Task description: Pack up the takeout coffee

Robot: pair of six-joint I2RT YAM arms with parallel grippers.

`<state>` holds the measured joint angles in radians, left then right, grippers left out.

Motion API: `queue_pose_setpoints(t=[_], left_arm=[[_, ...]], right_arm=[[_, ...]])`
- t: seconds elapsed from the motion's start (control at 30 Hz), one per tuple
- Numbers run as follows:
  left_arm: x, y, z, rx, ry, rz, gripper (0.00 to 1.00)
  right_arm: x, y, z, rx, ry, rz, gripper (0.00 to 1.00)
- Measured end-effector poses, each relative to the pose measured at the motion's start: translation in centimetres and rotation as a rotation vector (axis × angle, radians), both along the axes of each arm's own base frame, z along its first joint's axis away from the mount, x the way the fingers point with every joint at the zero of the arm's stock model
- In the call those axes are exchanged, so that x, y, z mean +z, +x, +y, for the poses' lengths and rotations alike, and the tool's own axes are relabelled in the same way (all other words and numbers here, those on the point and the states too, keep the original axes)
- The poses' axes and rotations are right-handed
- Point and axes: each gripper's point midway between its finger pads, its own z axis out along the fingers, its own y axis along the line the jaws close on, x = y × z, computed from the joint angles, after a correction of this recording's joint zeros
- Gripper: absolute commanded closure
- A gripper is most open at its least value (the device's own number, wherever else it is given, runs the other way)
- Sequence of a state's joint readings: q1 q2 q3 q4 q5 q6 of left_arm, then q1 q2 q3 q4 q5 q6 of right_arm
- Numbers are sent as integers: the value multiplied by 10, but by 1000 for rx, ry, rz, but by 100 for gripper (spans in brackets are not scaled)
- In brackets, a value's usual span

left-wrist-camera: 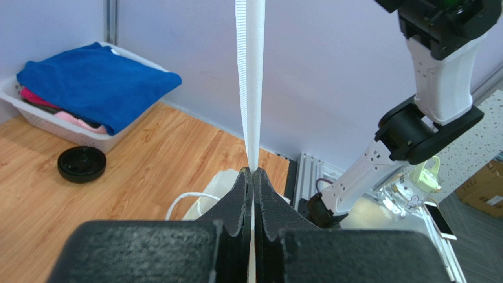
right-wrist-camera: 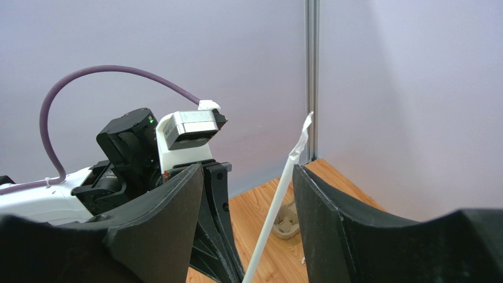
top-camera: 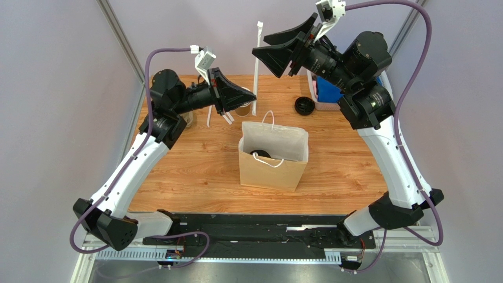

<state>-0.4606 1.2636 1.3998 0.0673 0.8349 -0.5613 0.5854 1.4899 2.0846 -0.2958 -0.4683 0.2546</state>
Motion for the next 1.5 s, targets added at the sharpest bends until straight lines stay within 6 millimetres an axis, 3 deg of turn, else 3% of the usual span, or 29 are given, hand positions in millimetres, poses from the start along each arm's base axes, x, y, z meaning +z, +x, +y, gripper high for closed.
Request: queue_pose_setpoints(t=[0.17, 0.37, 0.47, 0.57, 0.67, 0.7, 0.73, 0.8, 1.03, 1.2, 1.37, 1.5], left_arm=[[13, -15, 0, -15, -26, -38, 100], [20, -23, 2, -20, -36, -60, 100], [18, -24, 3, -16, -33, -66, 100], [13, -26, 5, 0, -22, -72, 100], [6, -25, 7, 21, -3, -79, 65], [4, -26, 8, 27, 3, -82, 44], [4, -27, 9, 31, 9, -88, 31], [2, -28, 12, 42, 20, -95, 14], [-7, -26, 29, 121, 70, -77, 6], [-14, -5, 66, 252, 88, -49, 5], [-30, 21, 101, 385, 81, 38, 4], [-54, 34, 113, 433, 76, 138, 4]], right_arm=[[-1, -3, 6, 0, 3, 12, 48], [-5, -12, 18, 12, -15, 4, 70], [-9, -14, 23, 16, -28, 6, 100], [-14, -11, 25, 12, -39, 21, 100], [-20, -8, 29, 13, -53, 40, 100], [-23, -8, 30, 15, -58, 44, 100], [-24, -7, 31, 15, -61, 46, 100], [-26, -6, 31, 13, -68, 44, 100], [-24, -8, 28, 3, -87, 12, 100], [-28, -25, 14, 3, -140, -49, 100], [-49, -59, -8, 39, -249, -141, 100], [-89, -80, -21, 84, -358, -176, 100]])
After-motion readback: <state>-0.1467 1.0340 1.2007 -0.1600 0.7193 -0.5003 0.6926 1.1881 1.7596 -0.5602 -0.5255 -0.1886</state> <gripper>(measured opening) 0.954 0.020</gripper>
